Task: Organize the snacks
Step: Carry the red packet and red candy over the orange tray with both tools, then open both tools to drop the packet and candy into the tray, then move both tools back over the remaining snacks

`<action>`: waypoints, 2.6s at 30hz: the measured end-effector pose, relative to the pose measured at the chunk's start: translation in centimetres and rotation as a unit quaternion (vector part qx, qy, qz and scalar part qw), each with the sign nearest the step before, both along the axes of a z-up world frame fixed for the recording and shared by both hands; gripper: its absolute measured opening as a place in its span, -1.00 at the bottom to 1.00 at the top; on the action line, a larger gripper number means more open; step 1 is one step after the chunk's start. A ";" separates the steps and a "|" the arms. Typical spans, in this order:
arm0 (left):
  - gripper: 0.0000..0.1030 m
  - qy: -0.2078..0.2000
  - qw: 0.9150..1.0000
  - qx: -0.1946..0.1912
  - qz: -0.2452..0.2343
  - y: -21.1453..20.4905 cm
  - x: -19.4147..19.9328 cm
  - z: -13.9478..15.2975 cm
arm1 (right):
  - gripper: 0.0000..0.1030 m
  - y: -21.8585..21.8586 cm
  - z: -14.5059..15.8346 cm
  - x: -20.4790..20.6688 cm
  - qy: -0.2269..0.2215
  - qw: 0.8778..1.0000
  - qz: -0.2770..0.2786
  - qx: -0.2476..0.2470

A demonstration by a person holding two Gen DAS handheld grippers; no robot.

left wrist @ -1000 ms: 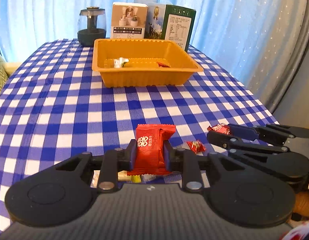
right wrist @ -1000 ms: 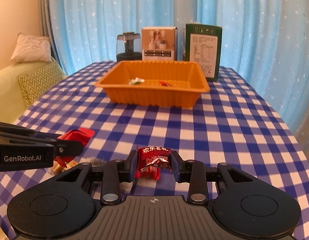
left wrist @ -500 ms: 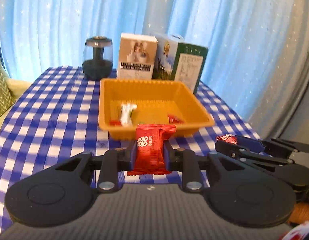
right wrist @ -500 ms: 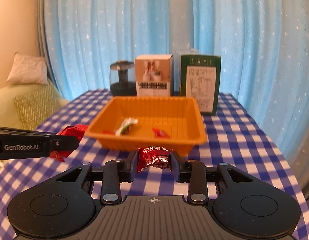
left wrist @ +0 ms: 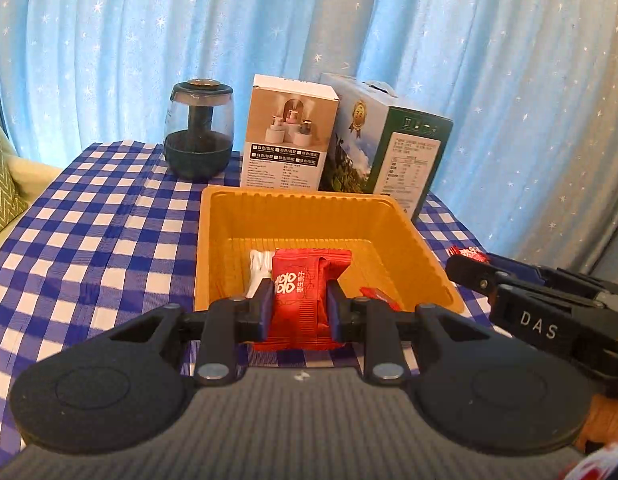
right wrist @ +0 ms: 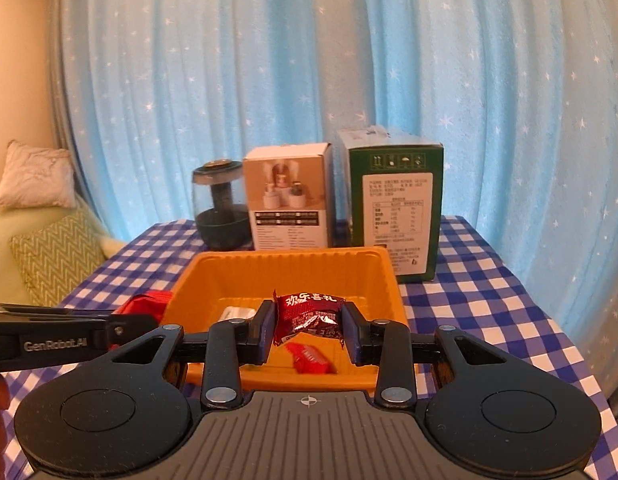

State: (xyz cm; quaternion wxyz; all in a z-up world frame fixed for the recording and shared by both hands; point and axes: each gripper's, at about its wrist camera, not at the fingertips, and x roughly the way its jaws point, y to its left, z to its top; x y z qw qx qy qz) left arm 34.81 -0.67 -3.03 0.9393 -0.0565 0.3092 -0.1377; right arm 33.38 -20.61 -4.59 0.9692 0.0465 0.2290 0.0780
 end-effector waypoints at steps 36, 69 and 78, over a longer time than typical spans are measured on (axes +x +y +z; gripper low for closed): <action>-0.42 0.046 0.999 -0.024 0.014 -0.5 7.5 -2.8 | -0.30 -2.7 -4.1 6.3 0.065 0.996 -0.034 0.054; -0.33 0.032 0.999 0.016 -0.012 -0.8 4.4 -2.7 | 0.47 -4.5 -3.3 4.1 0.031 0.995 -0.057 0.081; -0.33 0.026 0.999 0.028 -0.034 -1.2 0.2 -2.7 | 0.47 -4.4 -2.4 -0.1 0.029 0.996 -0.046 0.067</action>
